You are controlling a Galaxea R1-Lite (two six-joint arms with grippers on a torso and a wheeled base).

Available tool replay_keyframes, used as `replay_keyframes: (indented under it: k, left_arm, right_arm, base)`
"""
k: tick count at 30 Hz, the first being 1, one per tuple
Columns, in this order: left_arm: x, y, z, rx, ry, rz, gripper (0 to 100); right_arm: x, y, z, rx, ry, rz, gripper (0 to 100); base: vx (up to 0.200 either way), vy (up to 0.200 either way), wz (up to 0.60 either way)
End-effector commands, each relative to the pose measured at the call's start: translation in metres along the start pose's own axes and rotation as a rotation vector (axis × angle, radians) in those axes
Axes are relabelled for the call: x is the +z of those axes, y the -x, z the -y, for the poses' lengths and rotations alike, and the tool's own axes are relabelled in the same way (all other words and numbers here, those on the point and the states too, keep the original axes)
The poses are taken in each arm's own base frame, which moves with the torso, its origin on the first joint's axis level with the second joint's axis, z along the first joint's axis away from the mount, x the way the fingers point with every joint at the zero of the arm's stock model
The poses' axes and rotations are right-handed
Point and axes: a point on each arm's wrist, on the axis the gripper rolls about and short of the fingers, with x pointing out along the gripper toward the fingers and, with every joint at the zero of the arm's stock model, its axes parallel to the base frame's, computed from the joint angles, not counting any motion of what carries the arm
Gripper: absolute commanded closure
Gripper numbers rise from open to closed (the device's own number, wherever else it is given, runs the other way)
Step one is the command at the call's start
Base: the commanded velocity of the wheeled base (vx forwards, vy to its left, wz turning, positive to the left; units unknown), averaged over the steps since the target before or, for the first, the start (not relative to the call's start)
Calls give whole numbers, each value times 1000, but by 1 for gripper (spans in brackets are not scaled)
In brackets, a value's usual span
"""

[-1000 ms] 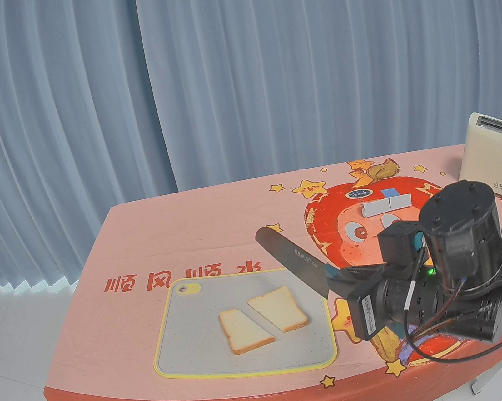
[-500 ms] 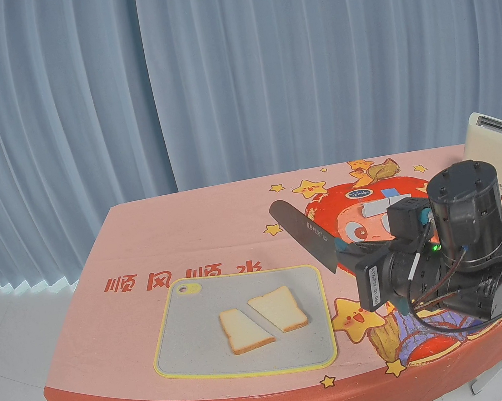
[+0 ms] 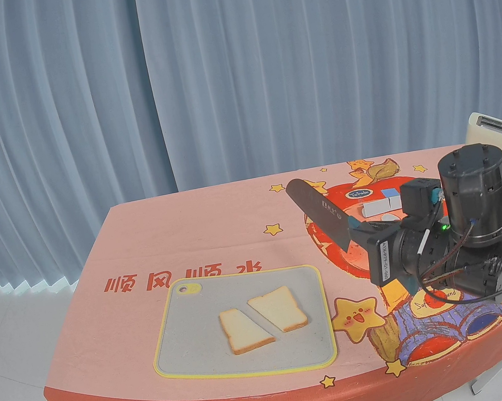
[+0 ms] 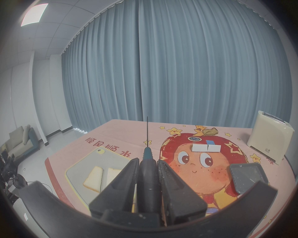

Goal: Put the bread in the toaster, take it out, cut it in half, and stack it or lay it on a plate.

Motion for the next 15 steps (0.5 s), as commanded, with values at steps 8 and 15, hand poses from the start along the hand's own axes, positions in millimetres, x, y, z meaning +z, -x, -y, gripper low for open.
replay_keyframes:
  k: [8,15]
  left_arm:
    - [-5,0,0,1,0,-7,100]
    - [-5,0,0,1,0,-5,100]
  right_arm:
    - [3,5,4,-7,-1,15,100]
    - [3,10,8,-11,-8,21,100]
  base:
    - [0,0,0]
    - [0,0,0]
